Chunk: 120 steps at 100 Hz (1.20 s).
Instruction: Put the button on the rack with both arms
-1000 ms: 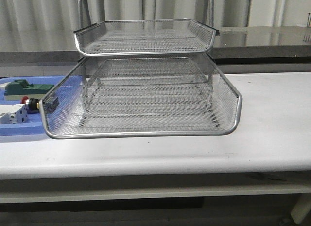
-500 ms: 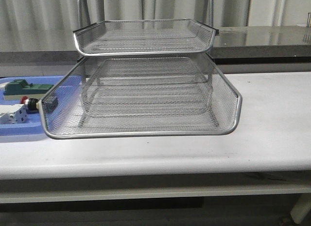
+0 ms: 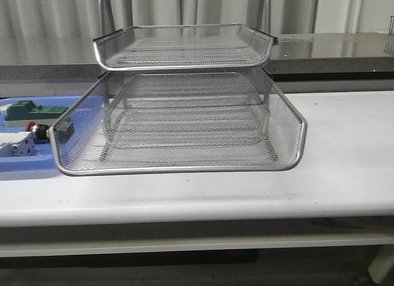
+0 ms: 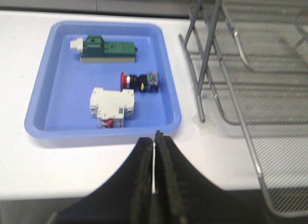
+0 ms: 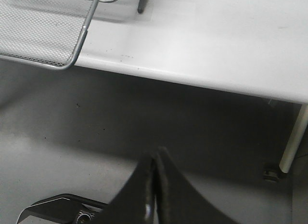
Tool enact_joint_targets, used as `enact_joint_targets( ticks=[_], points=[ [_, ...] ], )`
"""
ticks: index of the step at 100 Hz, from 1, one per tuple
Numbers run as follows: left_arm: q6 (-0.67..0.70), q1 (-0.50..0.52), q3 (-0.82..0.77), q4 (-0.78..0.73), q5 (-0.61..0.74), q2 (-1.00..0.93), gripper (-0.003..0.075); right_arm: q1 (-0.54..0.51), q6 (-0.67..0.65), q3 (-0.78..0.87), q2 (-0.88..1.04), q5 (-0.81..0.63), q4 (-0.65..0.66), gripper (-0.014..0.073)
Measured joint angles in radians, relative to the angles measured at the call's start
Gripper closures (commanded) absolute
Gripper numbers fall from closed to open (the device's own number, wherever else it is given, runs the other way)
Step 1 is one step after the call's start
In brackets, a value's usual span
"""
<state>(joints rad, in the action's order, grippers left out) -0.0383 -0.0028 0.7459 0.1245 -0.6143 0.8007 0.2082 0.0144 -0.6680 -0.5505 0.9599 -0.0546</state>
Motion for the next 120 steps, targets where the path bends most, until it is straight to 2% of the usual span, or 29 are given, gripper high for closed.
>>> enact_joint_targets(
  ticks=[21,51,56,63,70,79,87,92,120],
  points=[
    [-0.002,0.0,0.173,-0.111,-0.162,0.252,0.0716,0.0,0.0,0.0,0.0,0.0,0.0,0.0653],
    [-0.004,0.0,0.325,-0.184,-0.24,0.458,0.0705,0.0,0.0,0.0,0.0,0.0,0.002,0.0653],
    [-0.013,0.0,0.335,-0.186,-0.244,0.473,0.0668,0.0,0.0,0.0,0.0,0.0,0.002,0.0653],
    [-0.025,0.0,0.345,-0.187,-0.254,0.481,0.0569,0.0,0.0,0.0,0.0,0.0,0.002,0.0653],
    [-0.034,0.0,0.347,-0.188,-0.268,0.482,0.0419,0.0,0.0,0.0,0.0,0.0,0.002,0.0653],
    [-0.041,0.0,0.347,-0.19,-0.282,0.482,0.0159,0.0,0.0,0.0,0.0,0.0,0.002,0.0653],
    [-0.044,0.0,0.347,-0.19,-0.295,0.482,0.0028,0.0,0.0,0.0,0.0,0.0,0.002,0.0653],
    [-0.044,0.0,0.347,-0.19,-0.299,0.482,0.0001,0.0,0.0,0.0,0.0,0.0,0.002,0.0653],
    [-0.048,0.0,0.347,-0.171,-0.302,0.482,0.0003,0.0,0.0,0.0,0.0,0.0,0.002,0.0653]
  ],
)
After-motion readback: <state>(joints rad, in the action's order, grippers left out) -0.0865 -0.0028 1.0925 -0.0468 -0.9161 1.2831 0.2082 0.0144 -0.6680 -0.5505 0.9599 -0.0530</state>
